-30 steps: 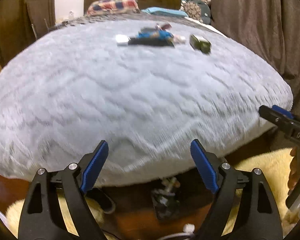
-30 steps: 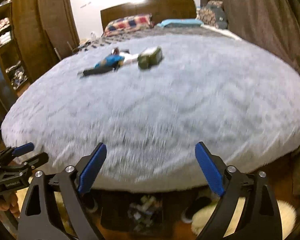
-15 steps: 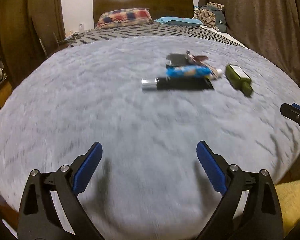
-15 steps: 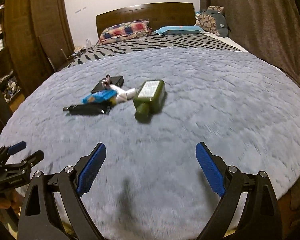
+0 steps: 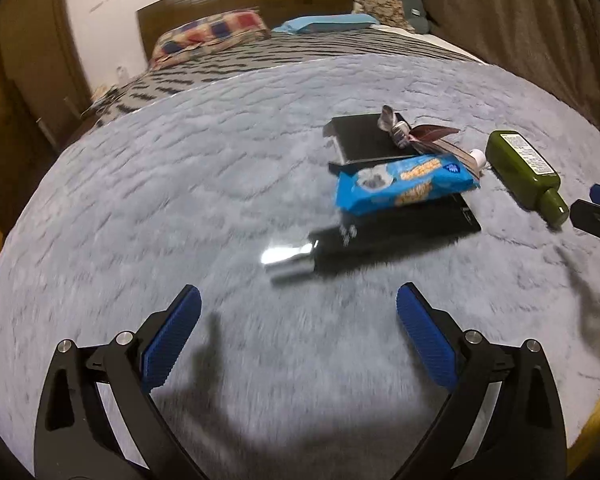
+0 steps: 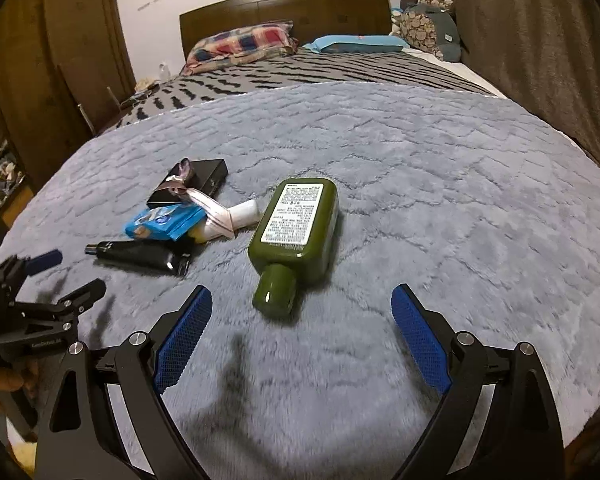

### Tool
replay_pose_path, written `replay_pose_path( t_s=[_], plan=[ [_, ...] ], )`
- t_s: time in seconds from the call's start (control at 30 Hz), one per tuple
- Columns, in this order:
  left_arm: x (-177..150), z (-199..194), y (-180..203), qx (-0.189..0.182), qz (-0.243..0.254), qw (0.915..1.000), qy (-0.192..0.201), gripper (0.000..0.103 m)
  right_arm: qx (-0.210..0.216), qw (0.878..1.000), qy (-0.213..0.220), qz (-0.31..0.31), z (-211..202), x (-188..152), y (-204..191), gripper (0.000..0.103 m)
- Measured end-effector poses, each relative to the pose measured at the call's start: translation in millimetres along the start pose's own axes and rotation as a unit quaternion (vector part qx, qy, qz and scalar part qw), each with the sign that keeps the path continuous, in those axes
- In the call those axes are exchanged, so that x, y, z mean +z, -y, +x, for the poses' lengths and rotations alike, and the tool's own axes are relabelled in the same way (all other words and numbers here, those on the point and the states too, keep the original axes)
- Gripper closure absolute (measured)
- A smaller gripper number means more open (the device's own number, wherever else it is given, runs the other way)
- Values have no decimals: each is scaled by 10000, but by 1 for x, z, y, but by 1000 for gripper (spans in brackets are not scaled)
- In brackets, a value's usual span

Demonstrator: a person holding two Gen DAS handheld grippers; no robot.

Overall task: Collect trash
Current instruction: 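Raise both grippers back over the items on the bed, then grasp the black tube with left gripper while right grasps the green lotion bottle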

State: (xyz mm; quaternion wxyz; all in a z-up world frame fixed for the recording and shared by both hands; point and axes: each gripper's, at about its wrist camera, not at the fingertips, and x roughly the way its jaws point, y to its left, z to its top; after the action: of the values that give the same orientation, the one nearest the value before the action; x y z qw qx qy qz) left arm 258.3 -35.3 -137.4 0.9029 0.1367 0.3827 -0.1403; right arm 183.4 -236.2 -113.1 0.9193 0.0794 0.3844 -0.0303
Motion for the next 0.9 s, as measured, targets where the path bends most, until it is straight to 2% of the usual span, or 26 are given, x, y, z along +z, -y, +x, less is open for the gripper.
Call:
replay_pose_path(
  t_s=[0.07,0.23,0.37,0.4,0.53,0.6,0.73,0.9],
  plan=[
    [6,7,4,-181,202,9996,-9,10,-1,10000,-32,-8,6,4,-1,11],
    [21,23,18,-267,783,9966,-22,10,-4,10000,-83,-13,19,14,-5,11],
    [26,33,27,-473,976,9940,-130,10,-22,10000,-87,6,30,25,-9,11],
    [26,34,28,-500,984,9938,-156,12,-36,9999,-102,4,33,27,-10,11],
    [25,34,27,-863,772,9930,-230,32,-268,9992,-287,-26,53,34,-10,15],
    [24,33,32,-854,783,9931,-197,36,-269,9987,-440,27,63,35,-6,27],
    [20,27,36,-971,805,9919,-142,51,-219,9987,-455,31,64,33,0,47],
    [13,17,46,-1085,857,9903,-102,66,-169,9990,-404,-4,53,26,8,48]
  ],
)
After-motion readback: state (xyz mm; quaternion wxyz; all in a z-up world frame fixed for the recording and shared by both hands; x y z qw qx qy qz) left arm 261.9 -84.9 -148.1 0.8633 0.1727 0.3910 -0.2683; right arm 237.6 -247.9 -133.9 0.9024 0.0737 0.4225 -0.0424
